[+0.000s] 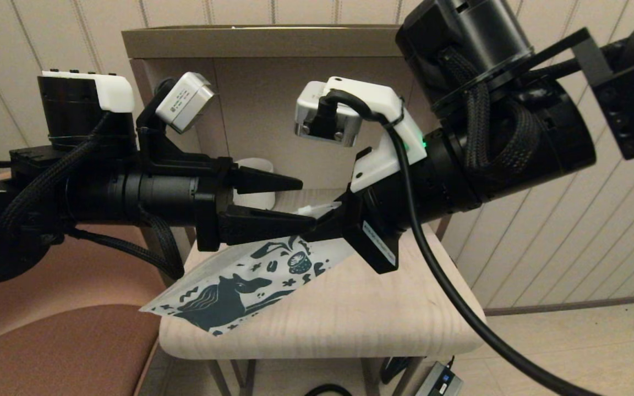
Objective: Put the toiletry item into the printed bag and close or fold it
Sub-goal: Close the strorage bag and place it on the desk
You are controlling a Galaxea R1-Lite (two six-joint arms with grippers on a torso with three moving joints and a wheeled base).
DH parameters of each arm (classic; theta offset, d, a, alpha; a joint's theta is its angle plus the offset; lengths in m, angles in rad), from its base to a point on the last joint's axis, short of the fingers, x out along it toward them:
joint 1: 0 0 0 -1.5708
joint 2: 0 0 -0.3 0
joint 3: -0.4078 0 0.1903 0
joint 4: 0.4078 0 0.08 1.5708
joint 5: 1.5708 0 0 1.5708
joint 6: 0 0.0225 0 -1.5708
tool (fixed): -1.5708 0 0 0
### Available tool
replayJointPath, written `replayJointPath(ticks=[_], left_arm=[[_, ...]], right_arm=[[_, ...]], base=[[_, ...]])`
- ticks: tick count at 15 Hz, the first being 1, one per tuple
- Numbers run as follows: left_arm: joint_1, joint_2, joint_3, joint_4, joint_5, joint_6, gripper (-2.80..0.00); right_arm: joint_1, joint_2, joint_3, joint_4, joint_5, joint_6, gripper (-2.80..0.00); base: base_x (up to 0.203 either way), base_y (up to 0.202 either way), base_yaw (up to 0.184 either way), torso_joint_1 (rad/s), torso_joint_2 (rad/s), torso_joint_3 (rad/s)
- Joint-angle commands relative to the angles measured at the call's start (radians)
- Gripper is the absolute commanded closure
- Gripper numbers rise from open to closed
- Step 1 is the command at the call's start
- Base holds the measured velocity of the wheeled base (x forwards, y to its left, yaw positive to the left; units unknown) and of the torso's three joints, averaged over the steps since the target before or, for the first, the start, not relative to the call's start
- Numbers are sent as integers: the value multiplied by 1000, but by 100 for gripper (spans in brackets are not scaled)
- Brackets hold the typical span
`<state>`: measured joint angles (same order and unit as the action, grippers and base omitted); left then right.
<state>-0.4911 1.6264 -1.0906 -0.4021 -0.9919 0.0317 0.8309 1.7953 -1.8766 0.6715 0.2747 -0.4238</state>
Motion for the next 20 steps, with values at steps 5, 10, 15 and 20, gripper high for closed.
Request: replayJointPath(ticks=[5,10,15,20], left_arm=[[0,6,3,-3,-1,4,-280],[-1,6,2,-3,-1,4,-280],[-1,3,0,-3,2,4,0],[-1,3,-1,-3,1,2,0]], right_arm=[[-1,3,-1,3,3,-3,0],[1,3,-1,3,3,-3,0],[1,3,-3,2,2,-3,0],[2,6,-3,-4,2,-3,0]], base=[[0,0,0,0,0,0],[0,0,0,0,0,0],[0,0,0,0,0,0],[0,0,0,0,0,0]])
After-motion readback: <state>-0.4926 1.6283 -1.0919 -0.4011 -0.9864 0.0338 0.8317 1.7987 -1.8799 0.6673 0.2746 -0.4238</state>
